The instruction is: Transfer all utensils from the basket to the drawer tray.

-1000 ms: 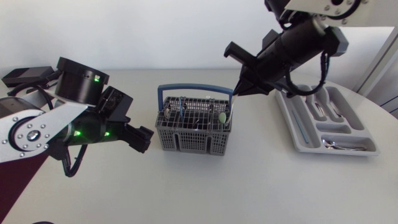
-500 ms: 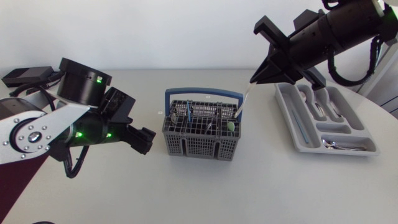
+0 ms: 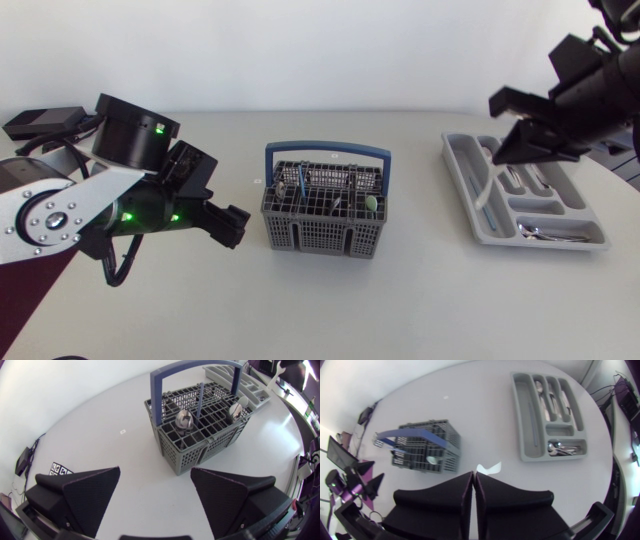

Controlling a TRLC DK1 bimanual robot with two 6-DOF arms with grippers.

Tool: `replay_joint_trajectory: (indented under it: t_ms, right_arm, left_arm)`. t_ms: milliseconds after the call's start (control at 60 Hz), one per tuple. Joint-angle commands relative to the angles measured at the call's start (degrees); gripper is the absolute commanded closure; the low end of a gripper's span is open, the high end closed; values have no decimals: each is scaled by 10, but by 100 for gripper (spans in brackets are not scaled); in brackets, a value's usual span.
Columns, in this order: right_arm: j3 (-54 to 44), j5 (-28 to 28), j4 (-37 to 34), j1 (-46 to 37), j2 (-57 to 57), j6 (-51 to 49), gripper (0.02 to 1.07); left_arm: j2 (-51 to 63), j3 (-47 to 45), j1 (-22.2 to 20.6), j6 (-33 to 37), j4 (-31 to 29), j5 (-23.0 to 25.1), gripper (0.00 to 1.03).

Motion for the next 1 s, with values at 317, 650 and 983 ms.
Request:
replay_joint_trajectory:
  t_ms: [317,650,983]
  right_arm:
    - [-220,194,258,-192,48,-251,101]
    - [-239,253,404,-255,144,-311,101]
    - [-258,285,493,-251,232,-332,101]
  left_arm:
    - [3,-17,-10,6,1,-11,5]
    - [3,-18,-12,6,1,-17,5]
    - [1,-19,-12,6,1,-17,5]
